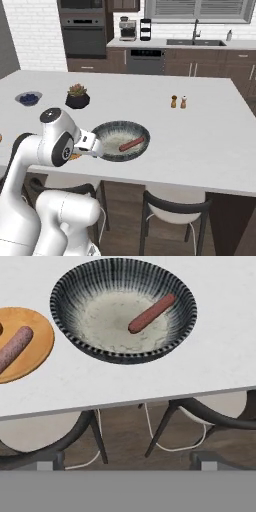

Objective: Place one bun and one sausage from the bowl on each plate.

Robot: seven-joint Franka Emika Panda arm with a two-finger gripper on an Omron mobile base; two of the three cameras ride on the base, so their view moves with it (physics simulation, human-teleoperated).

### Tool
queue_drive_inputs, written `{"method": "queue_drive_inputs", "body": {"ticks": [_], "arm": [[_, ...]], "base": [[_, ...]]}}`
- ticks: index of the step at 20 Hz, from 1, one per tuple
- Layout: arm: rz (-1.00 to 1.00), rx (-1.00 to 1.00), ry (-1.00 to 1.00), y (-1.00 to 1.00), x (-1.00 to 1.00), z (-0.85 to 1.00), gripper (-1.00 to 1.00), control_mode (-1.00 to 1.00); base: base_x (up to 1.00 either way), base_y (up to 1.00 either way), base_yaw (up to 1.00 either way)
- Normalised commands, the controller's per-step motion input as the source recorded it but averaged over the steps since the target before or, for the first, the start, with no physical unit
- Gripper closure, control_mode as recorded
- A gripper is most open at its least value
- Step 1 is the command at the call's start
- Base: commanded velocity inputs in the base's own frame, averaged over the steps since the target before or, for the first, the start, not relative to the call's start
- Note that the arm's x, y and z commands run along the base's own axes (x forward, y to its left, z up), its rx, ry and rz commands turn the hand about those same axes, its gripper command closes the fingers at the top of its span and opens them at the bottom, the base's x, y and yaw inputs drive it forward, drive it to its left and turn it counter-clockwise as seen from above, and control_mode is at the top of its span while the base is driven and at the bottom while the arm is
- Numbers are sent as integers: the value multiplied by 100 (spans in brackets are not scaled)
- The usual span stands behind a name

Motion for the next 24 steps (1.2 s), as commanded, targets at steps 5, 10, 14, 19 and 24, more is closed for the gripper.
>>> {"method": "queue_drive_inputs", "body": {"ticks": [5,10,14,19,24], "arm": [[0,0,0,0,0,0,-100,100],[0,0,0,0,0,0,-100,100],[0,-2,1,0,0,-3,-100,-100],[-7,0,2,0,38,-2,-100,-100],[-34,1,0,-11,64,10,-100,-100]], "base": [[49,-15,0],[55,0,0],[14,0,0],[0,0,0],[0,0,0]]}}
